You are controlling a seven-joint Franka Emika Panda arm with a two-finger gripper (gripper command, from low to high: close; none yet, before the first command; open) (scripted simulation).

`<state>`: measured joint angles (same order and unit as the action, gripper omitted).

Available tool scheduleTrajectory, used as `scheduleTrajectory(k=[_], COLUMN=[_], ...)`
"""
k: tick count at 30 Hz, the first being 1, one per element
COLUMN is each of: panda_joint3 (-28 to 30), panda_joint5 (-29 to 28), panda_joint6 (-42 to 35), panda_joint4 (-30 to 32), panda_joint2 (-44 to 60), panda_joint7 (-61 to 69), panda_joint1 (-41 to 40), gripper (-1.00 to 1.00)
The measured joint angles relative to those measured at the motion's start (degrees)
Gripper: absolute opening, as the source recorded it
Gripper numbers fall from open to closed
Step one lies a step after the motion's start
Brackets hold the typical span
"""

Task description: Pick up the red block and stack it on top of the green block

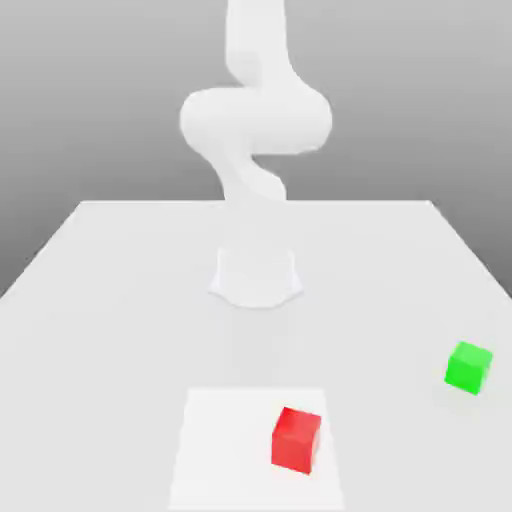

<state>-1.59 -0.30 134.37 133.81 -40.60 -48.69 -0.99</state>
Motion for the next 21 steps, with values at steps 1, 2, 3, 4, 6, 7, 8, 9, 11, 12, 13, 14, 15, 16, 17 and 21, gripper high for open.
scheduleTrajectory(k=[1,2,3,4,6,7,8,9,11,12,13,14,15,16,17,21], panda_joint3=[-0.68,-1.32,-1.93,-2.55,-3.79,-4.35,-4.87,-5.33,-6.21,-6.60,-6.95,-7.33,-7.64,-7.83,-8.00,-8.45], panda_joint5=[-0.14,-0.29,-0.46,-0.61,-0.89,-1.09,-1.31,-1.56,-2.00,-2.24,-2.47,-2.62,-2.80,-2.97,-3.07,-2.62], panda_joint6=[1.12,2.19,3.24,4.28,6.34,7.36,8.39,9.42,11.47,12.49,13.51,14.54,15.57,16.59,17.62,21.75], panda_joint4=[0.87,1.71,2.54,3.35,4.96,5.77,6.57,7.38,8.99,9.79,10.59,11.40,12.20,13.01,13.81,17.04], panda_joint2=[2.26,4.42,6.55,8.64,12.81,14.89,16.98,19.06,23.23,25.31,27.39,29.47,31.55,33.63,35.70,43.91], panda_joint7=[-1.24,-2.44,-3.64,-4.80,-7.09,-8.29,-9.51,-10.74,-13.17,-14.38,-15.59,-16.73,-17.92,-19.09,-20.21,-24.09], panda_joint1=[-0.42,-0.80,-1.15,-1.53,-2.26,-2.57,-2.84,-3.05,-3.43,-3.58,-3.69,-3.84,-3.91,-3.86,-3.76,-2.91], gripper=[0.00,0.00,0.00,0.00,0.00,0.00,0.00,0.00,0.00,0.00,0.00,0.00,0.00,0.00,0.00,0.00])
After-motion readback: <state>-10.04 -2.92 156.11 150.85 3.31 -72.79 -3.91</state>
